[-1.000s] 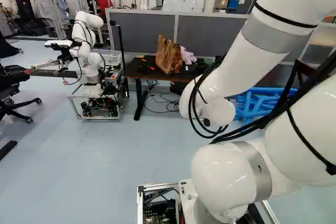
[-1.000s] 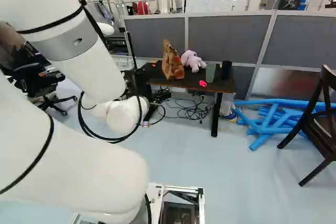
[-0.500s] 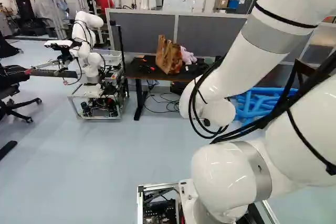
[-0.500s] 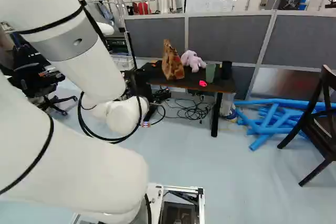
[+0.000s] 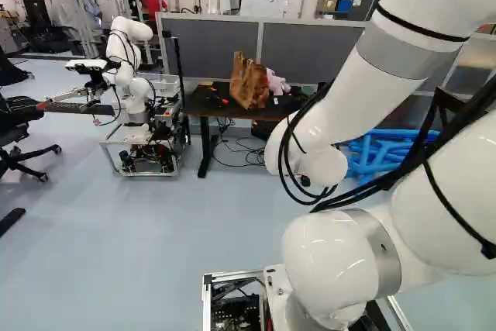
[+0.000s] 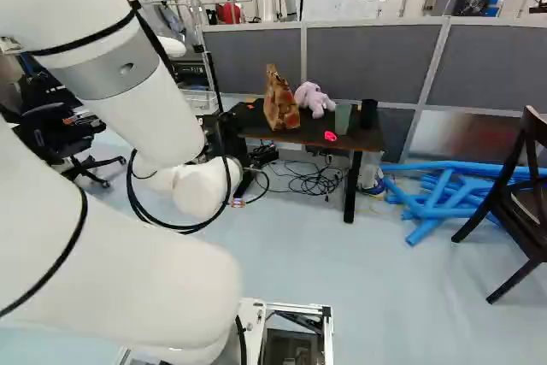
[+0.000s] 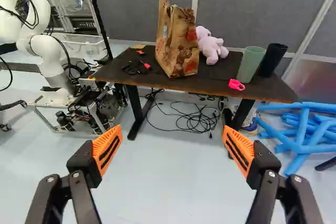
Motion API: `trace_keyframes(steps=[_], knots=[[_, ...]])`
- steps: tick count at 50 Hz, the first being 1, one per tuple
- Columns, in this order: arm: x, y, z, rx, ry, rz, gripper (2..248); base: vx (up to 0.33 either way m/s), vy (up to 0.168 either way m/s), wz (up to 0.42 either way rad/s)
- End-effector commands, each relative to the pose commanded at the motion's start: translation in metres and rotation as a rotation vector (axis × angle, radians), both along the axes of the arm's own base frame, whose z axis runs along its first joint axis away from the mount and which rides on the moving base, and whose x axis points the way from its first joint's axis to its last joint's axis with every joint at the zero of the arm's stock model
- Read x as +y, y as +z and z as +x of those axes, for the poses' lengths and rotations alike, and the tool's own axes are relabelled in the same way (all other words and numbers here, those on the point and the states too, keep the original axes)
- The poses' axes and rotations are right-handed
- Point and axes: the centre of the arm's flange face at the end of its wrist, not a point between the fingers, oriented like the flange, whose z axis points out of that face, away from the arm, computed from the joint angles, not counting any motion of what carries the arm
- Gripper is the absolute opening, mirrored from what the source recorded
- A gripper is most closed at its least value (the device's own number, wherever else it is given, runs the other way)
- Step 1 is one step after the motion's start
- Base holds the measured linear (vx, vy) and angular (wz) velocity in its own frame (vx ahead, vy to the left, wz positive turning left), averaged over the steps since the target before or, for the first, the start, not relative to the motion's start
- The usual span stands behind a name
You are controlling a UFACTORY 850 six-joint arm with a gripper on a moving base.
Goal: Pick up the bag on the ground and place it on the table
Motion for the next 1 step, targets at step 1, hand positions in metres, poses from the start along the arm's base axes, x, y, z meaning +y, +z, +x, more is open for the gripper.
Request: trace_keyframes(steps=[1], knots=[[0.0,0.0,0.0,0.0,0.0,0.0,247,0.0,0.0,0.0]])
